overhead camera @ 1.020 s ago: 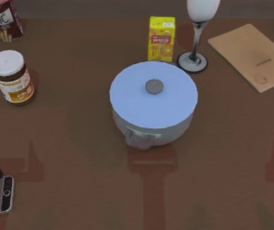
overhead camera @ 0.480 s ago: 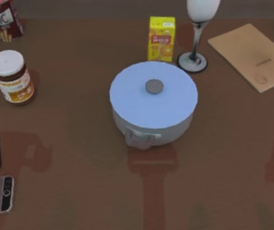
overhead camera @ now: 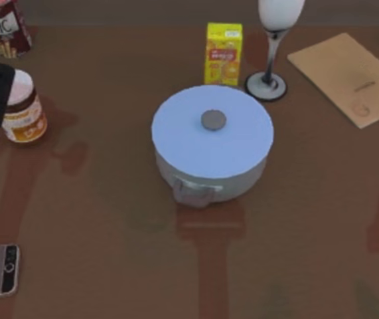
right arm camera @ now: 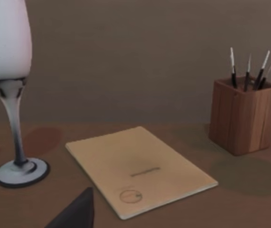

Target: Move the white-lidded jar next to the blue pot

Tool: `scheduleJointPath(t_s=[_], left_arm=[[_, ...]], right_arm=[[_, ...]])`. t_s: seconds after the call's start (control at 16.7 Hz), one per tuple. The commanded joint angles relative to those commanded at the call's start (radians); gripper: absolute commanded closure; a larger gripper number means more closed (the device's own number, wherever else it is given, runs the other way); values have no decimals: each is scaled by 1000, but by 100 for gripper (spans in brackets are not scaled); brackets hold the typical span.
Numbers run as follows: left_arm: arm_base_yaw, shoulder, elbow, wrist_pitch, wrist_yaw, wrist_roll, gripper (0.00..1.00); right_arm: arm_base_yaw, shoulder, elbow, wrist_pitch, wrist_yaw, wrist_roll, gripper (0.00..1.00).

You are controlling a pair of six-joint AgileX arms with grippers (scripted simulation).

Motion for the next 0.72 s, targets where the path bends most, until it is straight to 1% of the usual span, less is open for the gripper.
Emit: scheduleJointPath(t_s=[0.42,0.6,0.72], left_arm=[[22,699,713,-376,-15,96,0],[38,942,953,-493,-26,124,0],[48,1065,1073,-550,-32,137,0]], right_arm=[[0,0,0,0,0,0,0],[0,0,0,0,0,0,0],[0,0,0,0,0,0,0]])
